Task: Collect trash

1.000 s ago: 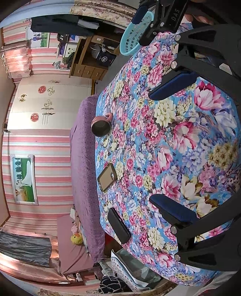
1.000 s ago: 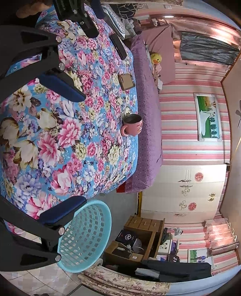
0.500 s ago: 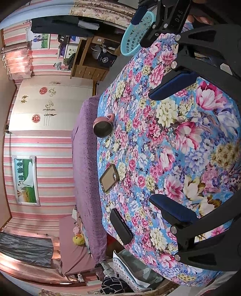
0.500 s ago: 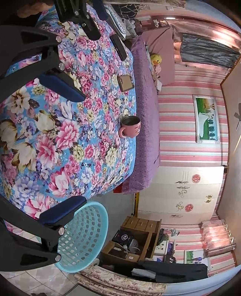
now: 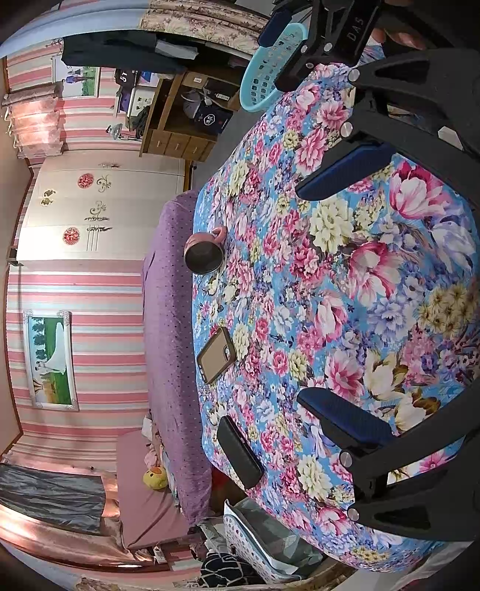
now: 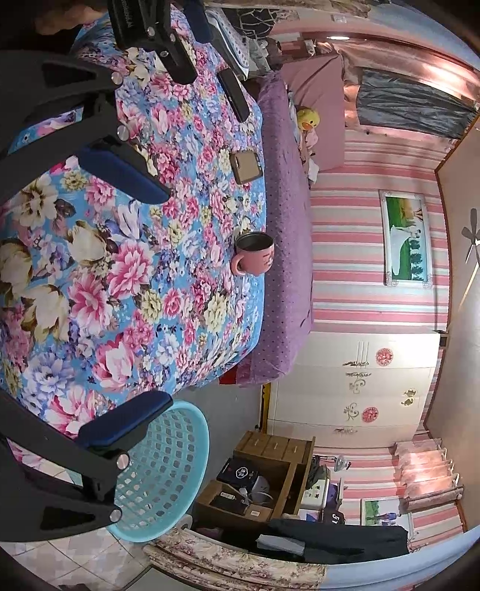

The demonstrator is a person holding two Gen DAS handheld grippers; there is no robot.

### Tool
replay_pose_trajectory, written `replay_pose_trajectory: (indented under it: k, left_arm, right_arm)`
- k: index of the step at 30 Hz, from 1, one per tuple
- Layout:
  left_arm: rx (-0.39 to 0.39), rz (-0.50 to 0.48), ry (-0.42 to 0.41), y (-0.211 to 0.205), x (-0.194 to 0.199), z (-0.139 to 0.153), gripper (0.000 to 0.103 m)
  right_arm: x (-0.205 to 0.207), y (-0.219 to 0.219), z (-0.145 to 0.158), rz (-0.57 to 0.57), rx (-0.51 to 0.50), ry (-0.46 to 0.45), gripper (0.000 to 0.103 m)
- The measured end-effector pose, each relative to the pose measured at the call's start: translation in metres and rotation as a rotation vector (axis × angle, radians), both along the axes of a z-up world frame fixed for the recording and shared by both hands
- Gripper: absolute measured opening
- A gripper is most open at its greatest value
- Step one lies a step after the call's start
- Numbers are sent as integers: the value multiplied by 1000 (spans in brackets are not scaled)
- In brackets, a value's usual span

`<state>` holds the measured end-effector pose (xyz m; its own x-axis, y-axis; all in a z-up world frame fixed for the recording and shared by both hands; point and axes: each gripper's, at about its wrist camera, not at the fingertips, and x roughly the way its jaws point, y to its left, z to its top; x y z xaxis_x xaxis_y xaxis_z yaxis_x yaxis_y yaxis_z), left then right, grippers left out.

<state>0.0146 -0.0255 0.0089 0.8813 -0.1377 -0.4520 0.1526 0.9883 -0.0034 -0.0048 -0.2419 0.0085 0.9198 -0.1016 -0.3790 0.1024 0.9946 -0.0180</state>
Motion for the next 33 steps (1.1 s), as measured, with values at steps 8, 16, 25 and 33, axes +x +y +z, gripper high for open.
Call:
replay_pose_trajectory:
  k: [8,16,25,33]
  left_arm:
    - [3,-1,1,0,0,0,98]
    - [3,-1,0,0,0,0,98]
    - [7,-6,0,-2,0,-1,98]
    - [7,-6,-1,-2,0,-1,98]
  right_arm:
    - [-2,-2,2,-1,1,-9,99]
    - [-2,-3,2,-2,6,-9,99]
    - [-2,-3,2,-3,7,-9,99]
    - [-2,-4,2,-4,5,-8,99]
